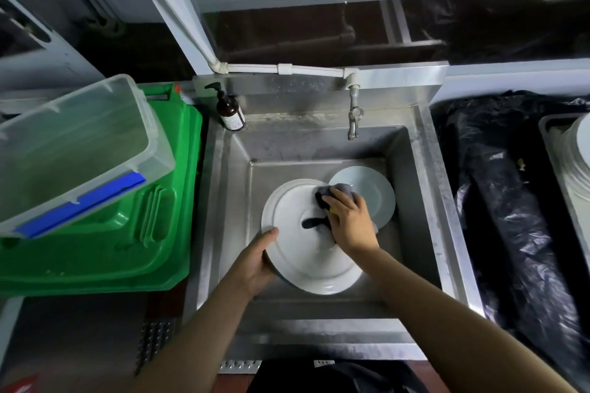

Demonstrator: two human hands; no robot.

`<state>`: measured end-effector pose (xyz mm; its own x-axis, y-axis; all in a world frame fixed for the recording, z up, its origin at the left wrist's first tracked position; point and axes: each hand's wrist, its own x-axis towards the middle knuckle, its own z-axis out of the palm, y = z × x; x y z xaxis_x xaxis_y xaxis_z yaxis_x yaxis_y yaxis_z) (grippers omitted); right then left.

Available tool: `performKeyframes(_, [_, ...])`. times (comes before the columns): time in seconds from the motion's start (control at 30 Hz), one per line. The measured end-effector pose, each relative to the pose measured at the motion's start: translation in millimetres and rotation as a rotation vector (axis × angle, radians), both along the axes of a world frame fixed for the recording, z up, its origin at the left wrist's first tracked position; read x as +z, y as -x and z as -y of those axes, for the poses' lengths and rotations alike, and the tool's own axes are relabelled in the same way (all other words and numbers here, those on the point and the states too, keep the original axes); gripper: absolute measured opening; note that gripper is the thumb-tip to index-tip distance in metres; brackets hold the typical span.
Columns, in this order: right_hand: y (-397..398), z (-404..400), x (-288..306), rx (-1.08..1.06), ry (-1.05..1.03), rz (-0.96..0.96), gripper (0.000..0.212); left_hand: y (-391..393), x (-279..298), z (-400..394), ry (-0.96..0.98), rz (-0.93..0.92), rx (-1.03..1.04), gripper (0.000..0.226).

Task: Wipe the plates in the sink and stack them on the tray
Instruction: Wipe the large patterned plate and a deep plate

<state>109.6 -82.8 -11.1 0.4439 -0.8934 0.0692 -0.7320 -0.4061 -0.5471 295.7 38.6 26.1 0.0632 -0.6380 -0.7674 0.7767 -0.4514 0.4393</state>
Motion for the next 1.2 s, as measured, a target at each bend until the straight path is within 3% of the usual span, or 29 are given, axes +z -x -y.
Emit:
performKeyframes(0.23, [-36.1, -54.1, 22.6, 0.285, 0.125, 0.110, 0.036, 14.3, -3.5, 3.7, 0.044, -0.119, 0.077, 0.051])
performKeyframes(0.33, [-27.4, -36.4, 18.4, 0.368, 0.190, 0.082, 0.036, 8.6, -2.4, -3.7, 0.062, -0.096, 0.059, 0.048])
performKeyframes(0.53, [-7.9, -9.6, 6.2, 0.140, 0.052, -0.028, 0.042, 3.8, 0.7, -0.9, 0.097, -0.036, 0.107, 0.046])
performKeyframes(0.63, [-17.8, -46.2, 31.9, 0.208, 0.203, 0.083, 0.035, 5.0, -4.0, 5.0, 0.076, -0.084, 0.166, 0.043])
performKeyframes(0.73, [-44.9, -56.1, 37.4, 0.309, 0.111, 0.163, 0.035, 9.3, -3.5, 7.6, 0.054, -0.139, 0.168, 0.044])
performKeyframes(1.03, [-31.8, 20.3, 4.2, 0.248, -0.093, -0.181, 0.058, 1.9, 1.2, -19.5, 0.077, -0.073, 0.162, 0.043])
performKeyframes(1.2, [11.9, -8.0, -23.9, 0.113, -0.180, -0.167, 0.046, -13.7, 1.3, -11.1, 0.067, 0.006, 0.207, 0.037])
